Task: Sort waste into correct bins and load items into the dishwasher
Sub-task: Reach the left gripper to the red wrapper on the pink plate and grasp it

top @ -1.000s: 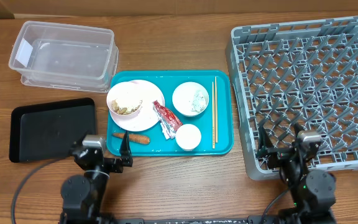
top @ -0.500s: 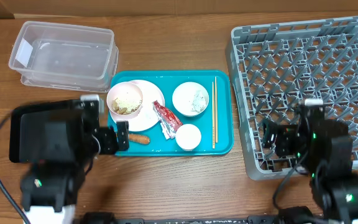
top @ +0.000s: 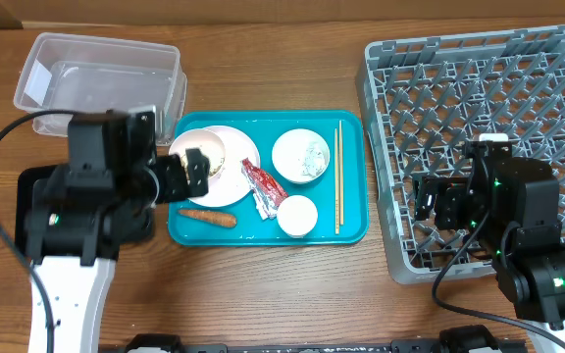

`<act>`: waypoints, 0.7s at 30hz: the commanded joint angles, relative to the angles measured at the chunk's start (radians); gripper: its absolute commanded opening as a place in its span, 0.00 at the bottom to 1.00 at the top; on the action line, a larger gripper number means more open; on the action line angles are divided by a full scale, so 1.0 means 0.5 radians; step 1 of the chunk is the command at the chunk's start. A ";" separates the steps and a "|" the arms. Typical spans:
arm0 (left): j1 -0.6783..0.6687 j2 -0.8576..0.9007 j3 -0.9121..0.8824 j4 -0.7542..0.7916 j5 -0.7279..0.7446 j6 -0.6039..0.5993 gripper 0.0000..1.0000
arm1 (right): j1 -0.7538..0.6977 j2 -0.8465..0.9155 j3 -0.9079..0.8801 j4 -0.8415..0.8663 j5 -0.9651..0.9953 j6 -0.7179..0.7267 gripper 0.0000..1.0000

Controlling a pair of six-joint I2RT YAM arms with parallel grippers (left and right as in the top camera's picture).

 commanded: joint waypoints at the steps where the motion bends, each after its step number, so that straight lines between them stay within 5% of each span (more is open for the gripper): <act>1: -0.103 0.169 0.033 0.113 0.099 -0.165 1.00 | -0.009 -0.007 0.067 0.009 -0.002 0.014 1.00; 21: -0.552 1.228 0.033 0.661 -0.141 -0.364 0.99 | -0.009 0.157 0.067 -0.074 -0.002 0.014 1.00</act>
